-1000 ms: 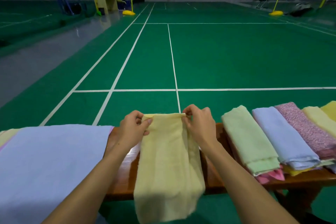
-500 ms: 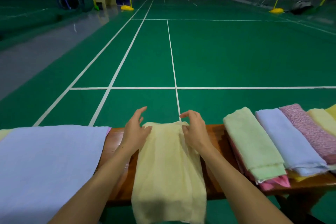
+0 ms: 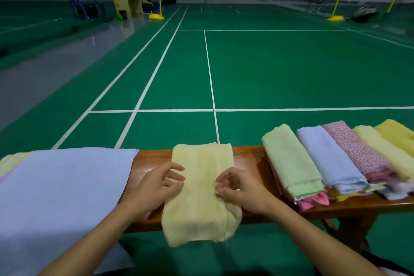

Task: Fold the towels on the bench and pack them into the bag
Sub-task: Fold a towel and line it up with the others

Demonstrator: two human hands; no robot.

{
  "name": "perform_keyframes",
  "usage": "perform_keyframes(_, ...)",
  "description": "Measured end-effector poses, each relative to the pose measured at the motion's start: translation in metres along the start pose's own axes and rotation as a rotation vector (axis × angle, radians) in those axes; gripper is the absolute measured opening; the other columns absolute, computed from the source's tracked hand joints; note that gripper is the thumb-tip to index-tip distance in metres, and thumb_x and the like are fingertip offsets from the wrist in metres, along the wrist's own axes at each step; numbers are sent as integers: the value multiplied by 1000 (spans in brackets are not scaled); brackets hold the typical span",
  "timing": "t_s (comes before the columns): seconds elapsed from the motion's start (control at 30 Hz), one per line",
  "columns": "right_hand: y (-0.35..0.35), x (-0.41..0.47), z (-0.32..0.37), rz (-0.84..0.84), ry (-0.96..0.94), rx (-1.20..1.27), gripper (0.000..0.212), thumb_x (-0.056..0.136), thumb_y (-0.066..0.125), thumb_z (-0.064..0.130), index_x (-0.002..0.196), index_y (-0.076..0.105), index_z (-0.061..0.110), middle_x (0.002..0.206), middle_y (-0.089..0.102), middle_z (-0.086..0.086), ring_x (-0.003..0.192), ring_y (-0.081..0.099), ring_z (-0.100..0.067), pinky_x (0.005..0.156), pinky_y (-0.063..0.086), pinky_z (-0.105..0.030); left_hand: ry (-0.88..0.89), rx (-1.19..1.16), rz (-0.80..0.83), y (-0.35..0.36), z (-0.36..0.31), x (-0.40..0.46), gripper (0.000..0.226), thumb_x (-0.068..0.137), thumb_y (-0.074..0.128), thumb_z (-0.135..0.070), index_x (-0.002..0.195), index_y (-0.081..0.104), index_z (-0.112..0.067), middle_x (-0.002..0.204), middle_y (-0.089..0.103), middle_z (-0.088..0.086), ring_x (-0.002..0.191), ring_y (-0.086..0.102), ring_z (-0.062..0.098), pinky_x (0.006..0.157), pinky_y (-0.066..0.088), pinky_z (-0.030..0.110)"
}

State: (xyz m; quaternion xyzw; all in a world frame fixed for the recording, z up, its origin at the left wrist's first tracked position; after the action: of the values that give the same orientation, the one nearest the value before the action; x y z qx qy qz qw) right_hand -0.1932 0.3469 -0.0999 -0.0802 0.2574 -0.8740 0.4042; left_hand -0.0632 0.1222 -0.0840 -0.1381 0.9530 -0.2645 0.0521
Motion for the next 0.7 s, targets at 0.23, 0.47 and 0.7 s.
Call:
perform_keyframes(0.23,-1,8,-11,-5,23,-105,11,93,75,30,103,71,32,104,72,15,98,67,-5,92,59,-34,70,142,1,16,1,16,30,94,77,-20,119,67,-34,106,74,-17,101,71,-2,92,61,28)
perform_keyframes(0.47,-4,24,-13,15,0,-306,6,99,67,34,105,69,35,136,55,14,129,50,-5,115,44,-32,127,136,-15,24,-2,37,20,92,80,-19,110,72,-26,109,73,-18,104,69,-5,94,57,18)
perform_keyframes(0.7,1,16,-11,57,-12,-370,24,101,64,40,125,68,35,156,38,9,147,31,-9,123,25,-33,154,284,76,20,-10,28,14,90,80,-36,102,72,-37,98,73,-25,97,68,-1,82,60,29)
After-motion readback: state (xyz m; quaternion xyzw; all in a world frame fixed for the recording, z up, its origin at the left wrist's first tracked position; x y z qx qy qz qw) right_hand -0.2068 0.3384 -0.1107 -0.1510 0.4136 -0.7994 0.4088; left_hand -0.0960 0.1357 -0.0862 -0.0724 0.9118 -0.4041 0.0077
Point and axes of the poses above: each hand's wrist, its own x-axis towards the middle knuckle, its own y-axis out of the palm, z = x × y, the point moved 6 cm from there along x, towards the middle knuckle
